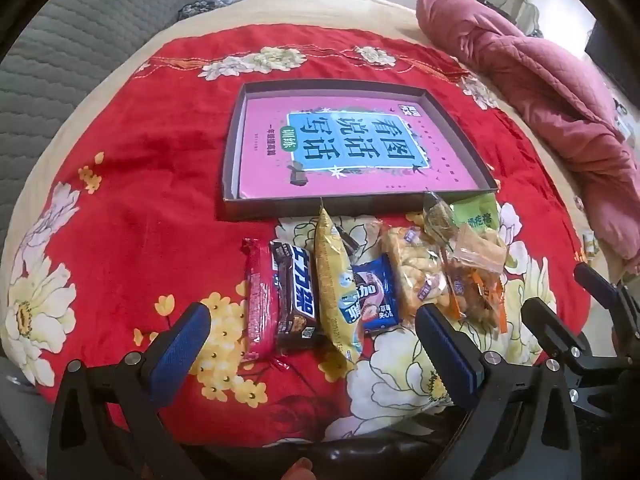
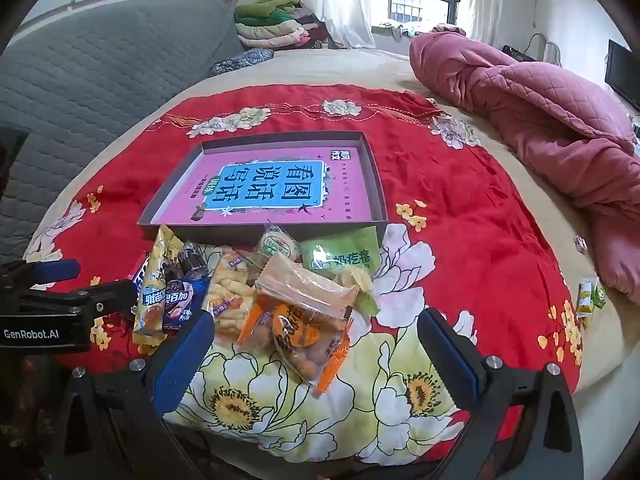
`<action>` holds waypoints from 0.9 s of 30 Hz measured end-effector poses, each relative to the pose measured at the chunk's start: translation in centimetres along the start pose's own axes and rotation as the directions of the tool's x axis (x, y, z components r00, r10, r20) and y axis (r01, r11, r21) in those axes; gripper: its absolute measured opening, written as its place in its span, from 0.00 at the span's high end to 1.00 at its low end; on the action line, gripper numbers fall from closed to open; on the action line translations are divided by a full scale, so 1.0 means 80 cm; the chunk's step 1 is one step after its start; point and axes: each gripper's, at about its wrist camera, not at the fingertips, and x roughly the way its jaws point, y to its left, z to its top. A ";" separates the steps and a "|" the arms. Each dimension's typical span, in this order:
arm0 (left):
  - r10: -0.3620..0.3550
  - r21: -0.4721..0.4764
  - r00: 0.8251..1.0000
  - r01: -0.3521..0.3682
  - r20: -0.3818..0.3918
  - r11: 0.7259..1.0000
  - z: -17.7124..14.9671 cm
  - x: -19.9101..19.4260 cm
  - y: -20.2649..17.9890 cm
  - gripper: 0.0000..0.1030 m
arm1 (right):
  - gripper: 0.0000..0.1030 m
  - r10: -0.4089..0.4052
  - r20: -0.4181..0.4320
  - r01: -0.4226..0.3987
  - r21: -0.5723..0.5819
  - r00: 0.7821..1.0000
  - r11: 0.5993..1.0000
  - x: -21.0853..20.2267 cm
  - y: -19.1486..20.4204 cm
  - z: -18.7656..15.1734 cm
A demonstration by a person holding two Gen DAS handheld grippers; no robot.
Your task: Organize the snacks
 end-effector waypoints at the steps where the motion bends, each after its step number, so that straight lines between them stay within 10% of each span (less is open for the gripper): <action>1: 0.002 0.000 1.000 -0.002 0.000 1.000 0.000 0.000 0.000 0.01 | 0.01 0.001 0.001 -0.001 0.000 1.000 1.000 0.000 0.000 0.000; 27: -0.003 0.005 1.000 0.003 -0.002 1.000 -0.002 0.002 -0.001 0.01 | 0.01 0.000 0.001 0.000 0.004 1.000 1.000 0.000 -0.001 0.000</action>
